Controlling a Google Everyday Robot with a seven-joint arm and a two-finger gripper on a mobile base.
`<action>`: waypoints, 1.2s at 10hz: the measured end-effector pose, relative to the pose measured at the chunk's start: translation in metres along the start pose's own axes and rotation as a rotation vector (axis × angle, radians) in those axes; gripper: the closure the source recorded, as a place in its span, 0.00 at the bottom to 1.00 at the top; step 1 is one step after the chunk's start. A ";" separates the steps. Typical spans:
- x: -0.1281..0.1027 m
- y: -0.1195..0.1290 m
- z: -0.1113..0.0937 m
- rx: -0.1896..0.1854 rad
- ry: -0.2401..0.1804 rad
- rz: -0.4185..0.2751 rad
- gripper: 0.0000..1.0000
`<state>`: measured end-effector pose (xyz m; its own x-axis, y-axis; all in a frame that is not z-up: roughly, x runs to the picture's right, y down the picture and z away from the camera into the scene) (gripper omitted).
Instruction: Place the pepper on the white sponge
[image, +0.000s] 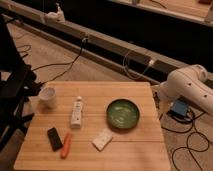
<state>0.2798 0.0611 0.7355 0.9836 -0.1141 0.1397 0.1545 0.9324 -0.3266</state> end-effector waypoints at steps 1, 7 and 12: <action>-0.008 -0.002 0.002 0.004 -0.025 -0.030 0.20; -0.131 -0.013 0.053 -0.027 -0.178 -0.475 0.20; -0.247 0.046 0.063 -0.086 -0.286 -0.763 0.20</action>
<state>0.0381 0.1537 0.7450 0.5454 -0.6037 0.5815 0.7896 0.6027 -0.1149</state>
